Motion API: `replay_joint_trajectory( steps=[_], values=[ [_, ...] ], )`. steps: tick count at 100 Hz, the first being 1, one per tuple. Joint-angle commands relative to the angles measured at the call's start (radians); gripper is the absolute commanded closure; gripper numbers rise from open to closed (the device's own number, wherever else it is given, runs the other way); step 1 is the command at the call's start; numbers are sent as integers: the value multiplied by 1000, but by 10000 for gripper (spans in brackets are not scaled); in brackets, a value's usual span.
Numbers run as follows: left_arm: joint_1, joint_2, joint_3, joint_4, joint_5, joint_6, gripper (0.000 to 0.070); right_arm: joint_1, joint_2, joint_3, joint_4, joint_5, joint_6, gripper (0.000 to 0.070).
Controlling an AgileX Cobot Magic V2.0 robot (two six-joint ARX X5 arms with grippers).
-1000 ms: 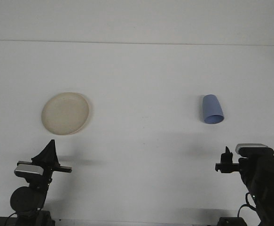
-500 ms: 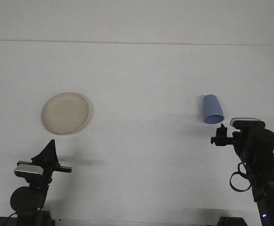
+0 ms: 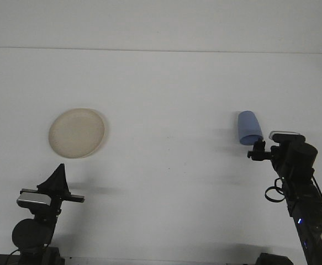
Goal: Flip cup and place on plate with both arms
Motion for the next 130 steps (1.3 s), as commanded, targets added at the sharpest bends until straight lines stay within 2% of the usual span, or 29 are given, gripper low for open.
replay_joint_trajectory(
  steps=[1, 25, 66, 116, 130],
  values=[
    [0, -2, -20, 10, 2, 13, 688, -7, 28, -23, 70, -2, -3, 209],
    [0, -2, -20, 10, 2, 13, 688, -14, 137, -84, 224, -2, -10, 209],
    [0, -2, -20, 10, 2, 13, 688, -14, 341, -85, 450, -6, -31, 210],
    [0, -2, -20, 10, 2, 13, 688, -15, 472, -84, 640, -36, -41, 212],
    [0, -2, -20, 10, 2, 13, 688, -15, 473, -84, 653, -39, -59, 247]
  ],
)
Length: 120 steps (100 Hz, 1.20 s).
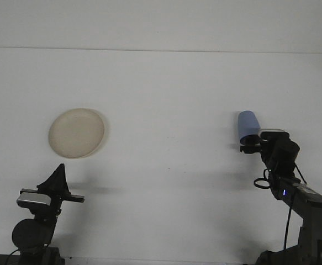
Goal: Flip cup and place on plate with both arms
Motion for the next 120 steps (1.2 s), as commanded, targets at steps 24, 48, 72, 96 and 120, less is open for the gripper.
replay_joint_trajectory(
  steps=[24, 48, 72, 96, 120],
  values=[
    [0, -2, -20, 10, 2, 14, 688, -7, 38, 4, 63, -43, -23, 380],
    [0, -2, -20, 10, 2, 14, 688, -7, 84, 5, 79, -102, -20, 699],
    [0, -2, -20, 10, 2, 14, 688, -7, 77, 5, 107, -101, 13, 699],
    [0, -2, -20, 10, 2, 14, 689, 9, -29, 5, 60, -103, 17, 699],
    [0, -2, -20, 10, 2, 14, 688, 70, -286, 5, -161, -13, 25, 699]
  ],
)
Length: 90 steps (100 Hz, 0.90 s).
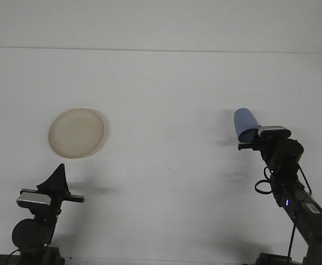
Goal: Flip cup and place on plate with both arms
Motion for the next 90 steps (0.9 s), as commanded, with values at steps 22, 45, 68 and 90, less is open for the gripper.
replay_joint_trajectory(
  steps=[22, 45, 68, 90],
  values=[
    [0, -2, -20, 11, 2, 13, 688, 132, -328, 11, -291, 87, 46, 699],
    [0, -2, -20, 10, 2, 13, 688, 294, -507, 85, -624, 153, 114, 699],
    [0, -2, -20, 10, 2, 13, 688, 447, -492, 274, -979, 159, 219, 699],
    [0, -2, -20, 10, 2, 13, 688, 559, -367, 478, -1223, 159, 262, 699]
  ],
)
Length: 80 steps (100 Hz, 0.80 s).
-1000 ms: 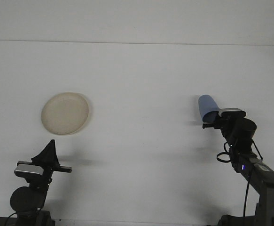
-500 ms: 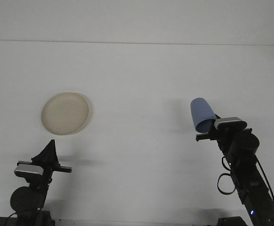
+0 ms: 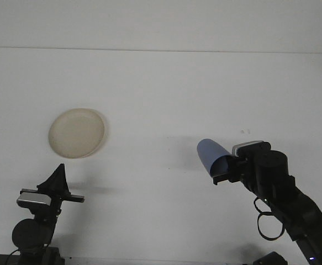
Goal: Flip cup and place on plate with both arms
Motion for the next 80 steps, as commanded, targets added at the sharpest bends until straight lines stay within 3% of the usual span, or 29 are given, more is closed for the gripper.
replay_joint_trajectory(
  steps=[1, 33, 80],
  values=[
    [0, -2, -20, 10, 2, 14, 688, 31, 53, 73, -61, 4, 32, 699],
    [0, -2, -20, 10, 2, 14, 688, 163, 380, 392, -391, 3, -7, 698],
    [0, -2, -20, 11, 2, 14, 688, 330, 768, 674, -545, 3, -138, 698]
  ],
)
